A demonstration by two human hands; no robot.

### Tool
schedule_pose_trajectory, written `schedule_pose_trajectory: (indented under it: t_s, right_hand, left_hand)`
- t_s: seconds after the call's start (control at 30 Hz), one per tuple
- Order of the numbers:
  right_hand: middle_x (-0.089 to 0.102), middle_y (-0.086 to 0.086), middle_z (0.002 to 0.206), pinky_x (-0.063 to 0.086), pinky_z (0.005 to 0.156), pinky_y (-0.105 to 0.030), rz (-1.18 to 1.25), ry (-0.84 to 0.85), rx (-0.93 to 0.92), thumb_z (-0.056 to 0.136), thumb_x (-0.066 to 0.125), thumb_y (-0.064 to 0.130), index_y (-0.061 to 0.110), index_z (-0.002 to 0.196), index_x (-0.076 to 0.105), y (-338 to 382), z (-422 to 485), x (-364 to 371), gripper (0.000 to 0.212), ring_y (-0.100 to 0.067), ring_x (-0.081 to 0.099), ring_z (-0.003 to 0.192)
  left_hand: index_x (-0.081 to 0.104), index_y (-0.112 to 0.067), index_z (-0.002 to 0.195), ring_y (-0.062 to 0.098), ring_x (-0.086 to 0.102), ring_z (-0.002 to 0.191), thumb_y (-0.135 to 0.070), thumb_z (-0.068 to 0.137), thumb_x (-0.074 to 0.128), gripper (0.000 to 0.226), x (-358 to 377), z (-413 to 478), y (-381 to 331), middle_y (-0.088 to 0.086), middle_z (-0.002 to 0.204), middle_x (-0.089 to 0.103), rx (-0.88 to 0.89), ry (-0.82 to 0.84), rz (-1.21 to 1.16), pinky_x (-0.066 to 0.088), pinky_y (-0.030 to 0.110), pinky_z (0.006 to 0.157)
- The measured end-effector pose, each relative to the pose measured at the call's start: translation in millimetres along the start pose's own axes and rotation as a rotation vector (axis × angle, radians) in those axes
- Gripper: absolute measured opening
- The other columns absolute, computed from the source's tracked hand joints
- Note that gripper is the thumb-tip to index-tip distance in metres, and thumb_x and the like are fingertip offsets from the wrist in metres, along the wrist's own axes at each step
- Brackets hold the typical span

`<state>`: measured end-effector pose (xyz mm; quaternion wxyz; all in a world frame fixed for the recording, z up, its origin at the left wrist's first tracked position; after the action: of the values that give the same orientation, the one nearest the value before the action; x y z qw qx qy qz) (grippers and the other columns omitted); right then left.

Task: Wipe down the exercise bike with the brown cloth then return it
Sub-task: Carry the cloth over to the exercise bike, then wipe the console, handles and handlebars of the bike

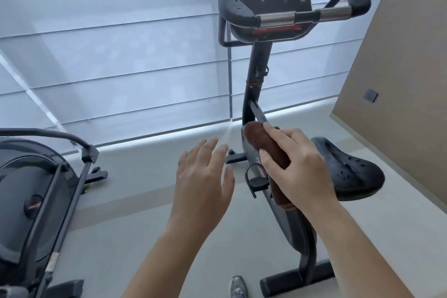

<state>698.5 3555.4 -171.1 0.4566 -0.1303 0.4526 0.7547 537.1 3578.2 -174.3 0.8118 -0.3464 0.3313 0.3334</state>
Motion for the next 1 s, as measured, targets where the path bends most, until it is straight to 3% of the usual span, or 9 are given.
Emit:
schedule_pose_trajectory:
  t_s: [0.37, 0.63, 0.83, 1.0]
  right_hand:
    - [0.061, -0.004, 0.105, 0.047, 0.078, -0.028, -0.03, -0.061, -0.012, 0.083, 0.065, 0.022, 0.018, 0.124, 0.057, -49, 184, 70, 0.041, -0.021, 0.056, 0.093]
    - [0.06, -0.004, 0.104, 0.052, 0.08, -0.035, -0.048, -0.139, -0.043, 0.085, 0.063, 0.022, 0.017, 0.125, 0.057, -51, 292, 114, 0.041, -0.022, 0.057, 0.093]
    - [0.061, -0.002, 0.102, 0.046, 0.081, -0.025, -0.094, -0.263, -0.06, 0.083, 0.05, 0.038, 0.018, 0.124, 0.057, -32, 373, 142, 0.045, -0.018, 0.057, 0.091]
    - [0.061, -0.004, 0.102, 0.043, 0.082, -0.022, -0.166, -0.355, -0.073, 0.082, 0.055, 0.031, 0.02, 0.123, 0.058, -7, 444, 161, 0.043, -0.02, 0.057, 0.091]
  left_hand:
    - [0.058, -0.002, 0.113, 0.036, 0.051, 0.115, -0.005, 0.079, 0.064, 0.035, 60, 191, 66, 0.018, 0.12, 0.059, 0.058, -0.024, -0.014, 0.04, 0.056, 0.095]
    - [0.058, -0.002, 0.114, 0.037, 0.049, 0.116, -0.006, 0.08, 0.063, 0.034, 81, 309, 124, 0.018, 0.121, 0.058, 0.147, -0.094, -0.061, 0.039, 0.058, 0.094]
    - [0.057, -0.003, 0.114, 0.037, 0.049, 0.116, -0.007, 0.081, 0.062, 0.034, 84, 411, 178, 0.018, 0.122, 0.057, 0.286, -0.138, -0.102, 0.039, 0.055, 0.095]
    - [0.057, -0.004, 0.116, 0.037, 0.048, 0.117, -0.007, 0.081, 0.063, 0.036, 83, 498, 217, 0.019, 0.122, 0.057, 0.422, -0.14, -0.128, 0.038, 0.056, 0.096]
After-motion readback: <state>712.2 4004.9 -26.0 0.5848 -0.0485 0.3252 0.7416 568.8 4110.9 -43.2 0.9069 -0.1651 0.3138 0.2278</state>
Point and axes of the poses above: each hand's wrist, its own z-axis towards the middle knuckle, its own x-axis out of the palm, y = z × x, the point moved 1 cm from there along z, towards the middle knuckle
